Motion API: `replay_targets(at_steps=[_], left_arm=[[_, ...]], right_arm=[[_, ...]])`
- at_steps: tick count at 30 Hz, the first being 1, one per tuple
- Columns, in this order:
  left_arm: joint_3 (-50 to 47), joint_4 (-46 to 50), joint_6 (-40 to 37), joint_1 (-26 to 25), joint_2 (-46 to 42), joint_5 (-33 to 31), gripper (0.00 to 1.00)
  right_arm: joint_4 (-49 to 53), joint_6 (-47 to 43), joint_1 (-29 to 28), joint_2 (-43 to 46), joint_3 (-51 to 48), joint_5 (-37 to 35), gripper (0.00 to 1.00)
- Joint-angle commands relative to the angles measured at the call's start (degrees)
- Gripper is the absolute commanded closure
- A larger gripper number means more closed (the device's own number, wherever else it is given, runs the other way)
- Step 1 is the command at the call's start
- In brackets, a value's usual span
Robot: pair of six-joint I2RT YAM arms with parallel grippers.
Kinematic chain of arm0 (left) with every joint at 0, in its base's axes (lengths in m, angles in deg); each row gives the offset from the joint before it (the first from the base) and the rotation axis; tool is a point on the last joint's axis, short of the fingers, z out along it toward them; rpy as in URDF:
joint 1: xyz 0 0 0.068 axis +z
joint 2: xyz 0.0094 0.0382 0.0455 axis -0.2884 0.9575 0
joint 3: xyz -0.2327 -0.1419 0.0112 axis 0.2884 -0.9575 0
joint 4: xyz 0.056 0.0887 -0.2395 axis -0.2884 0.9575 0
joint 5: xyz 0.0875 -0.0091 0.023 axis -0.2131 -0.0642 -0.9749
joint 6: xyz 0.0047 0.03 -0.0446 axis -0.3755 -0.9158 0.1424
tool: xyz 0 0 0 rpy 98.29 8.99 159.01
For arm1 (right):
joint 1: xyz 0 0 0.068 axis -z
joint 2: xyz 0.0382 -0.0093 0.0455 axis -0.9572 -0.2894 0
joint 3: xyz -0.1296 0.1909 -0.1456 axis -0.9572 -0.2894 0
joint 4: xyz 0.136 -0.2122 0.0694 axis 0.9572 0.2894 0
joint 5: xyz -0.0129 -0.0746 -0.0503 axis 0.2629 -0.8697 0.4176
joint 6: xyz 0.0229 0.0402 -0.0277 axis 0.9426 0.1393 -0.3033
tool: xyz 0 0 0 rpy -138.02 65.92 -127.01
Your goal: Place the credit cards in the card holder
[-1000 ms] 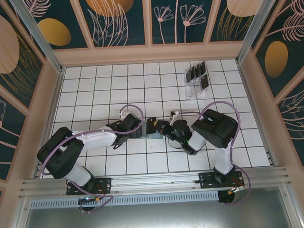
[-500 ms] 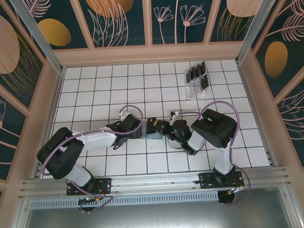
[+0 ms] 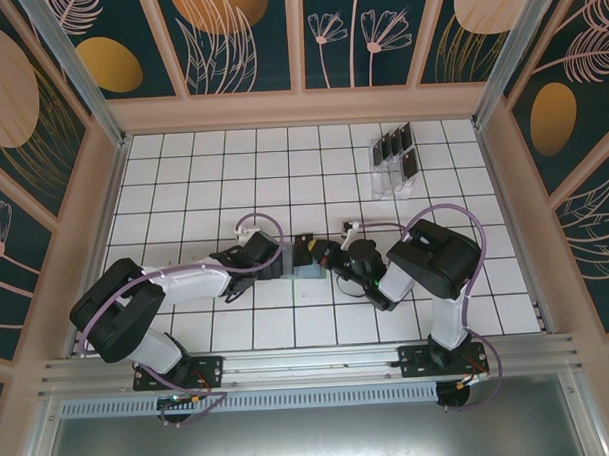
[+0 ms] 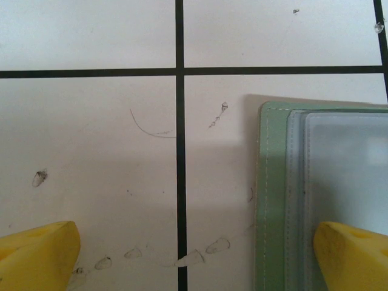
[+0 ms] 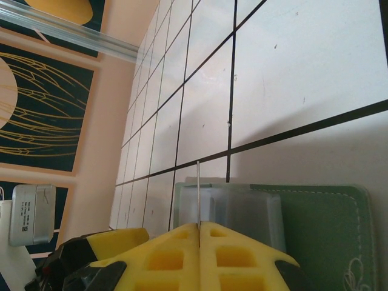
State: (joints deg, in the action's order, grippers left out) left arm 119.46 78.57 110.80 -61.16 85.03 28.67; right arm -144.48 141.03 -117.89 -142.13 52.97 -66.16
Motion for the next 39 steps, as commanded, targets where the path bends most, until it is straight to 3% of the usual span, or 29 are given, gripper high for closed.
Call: replay_targets(at_steps=[1, 39], left_arm=[[-2.67, 6.43, 0.02, -0.66, 0.96, 1.10, 0.02], [-2.95, 5.71, -0.63, -0.76, 1.10, 1.08, 0.02]], right_arm=[[-1.09, -0.26, 0.10, 0.70, 0.94, -1.13, 1.00], [-3.31, 1.36, -2.93, -4.71, 1.14, -2.89, 1.00]])
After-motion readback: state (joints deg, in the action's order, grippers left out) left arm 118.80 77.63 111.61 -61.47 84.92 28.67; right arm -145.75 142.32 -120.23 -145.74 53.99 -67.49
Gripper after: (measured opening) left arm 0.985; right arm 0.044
